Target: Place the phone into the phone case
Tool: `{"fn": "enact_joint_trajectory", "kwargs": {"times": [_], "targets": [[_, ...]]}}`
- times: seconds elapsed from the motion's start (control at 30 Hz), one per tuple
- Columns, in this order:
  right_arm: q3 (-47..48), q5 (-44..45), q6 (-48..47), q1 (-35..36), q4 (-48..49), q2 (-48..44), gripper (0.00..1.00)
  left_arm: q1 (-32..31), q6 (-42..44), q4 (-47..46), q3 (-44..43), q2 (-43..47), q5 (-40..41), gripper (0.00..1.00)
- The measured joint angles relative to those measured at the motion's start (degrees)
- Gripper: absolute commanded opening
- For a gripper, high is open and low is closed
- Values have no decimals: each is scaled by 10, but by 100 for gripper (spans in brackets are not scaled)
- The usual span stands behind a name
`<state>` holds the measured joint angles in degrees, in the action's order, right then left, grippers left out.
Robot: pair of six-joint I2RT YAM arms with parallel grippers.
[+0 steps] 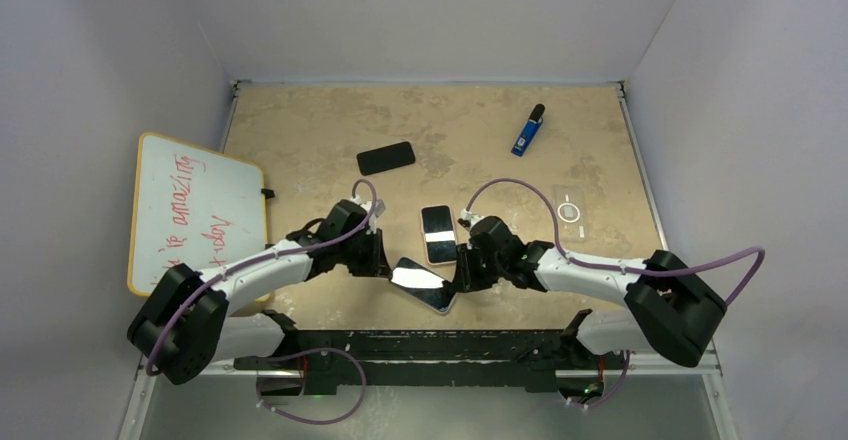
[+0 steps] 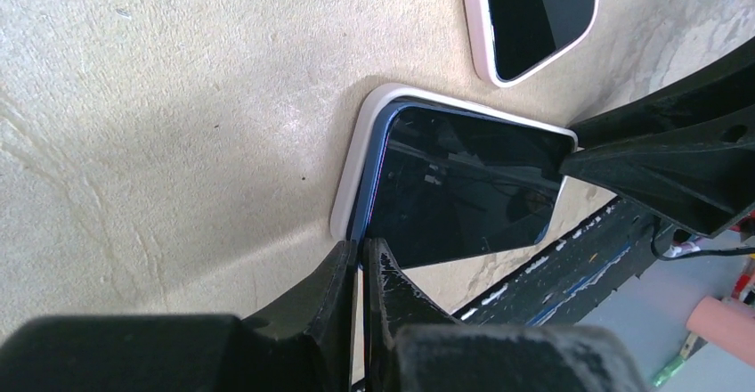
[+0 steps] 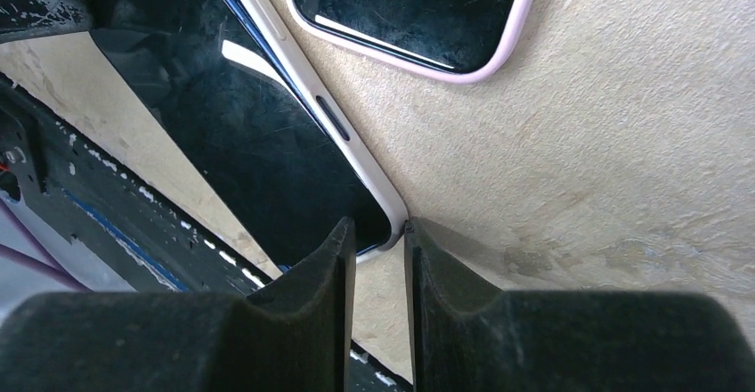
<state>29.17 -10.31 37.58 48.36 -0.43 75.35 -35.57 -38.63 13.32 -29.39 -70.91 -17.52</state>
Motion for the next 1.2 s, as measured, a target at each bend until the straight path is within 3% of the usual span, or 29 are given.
{"fn": "enact_joint_trajectory", "kwargs": {"times": [0.13, 0.33, 0.47, 0.8, 0.97, 1.2], "targets": [[-2, -1, 1, -1, 3, 0, 25, -9, 0, -4, 0, -3, 14, 12], [-10, -2, 7, -2, 8, -9, 28, -16, -8, 1, -4, -5, 25, 32], [-16, -10, 10, 0, 3, -23, 33, -21, -8, 32, -13, 2, 42, 39], [-16, -28, 5, 0, 0, -26, 36, -21, -14, 58, -10, 48, 43, 41], [-15, -27, 5, 0, -7, -28, 49, -21, -31, 30, 16, 55, 12, 38], [10, -13, -17, -1, -9, -25, 60, -21, -48, 2, 31, 50, -7, 34]]}}
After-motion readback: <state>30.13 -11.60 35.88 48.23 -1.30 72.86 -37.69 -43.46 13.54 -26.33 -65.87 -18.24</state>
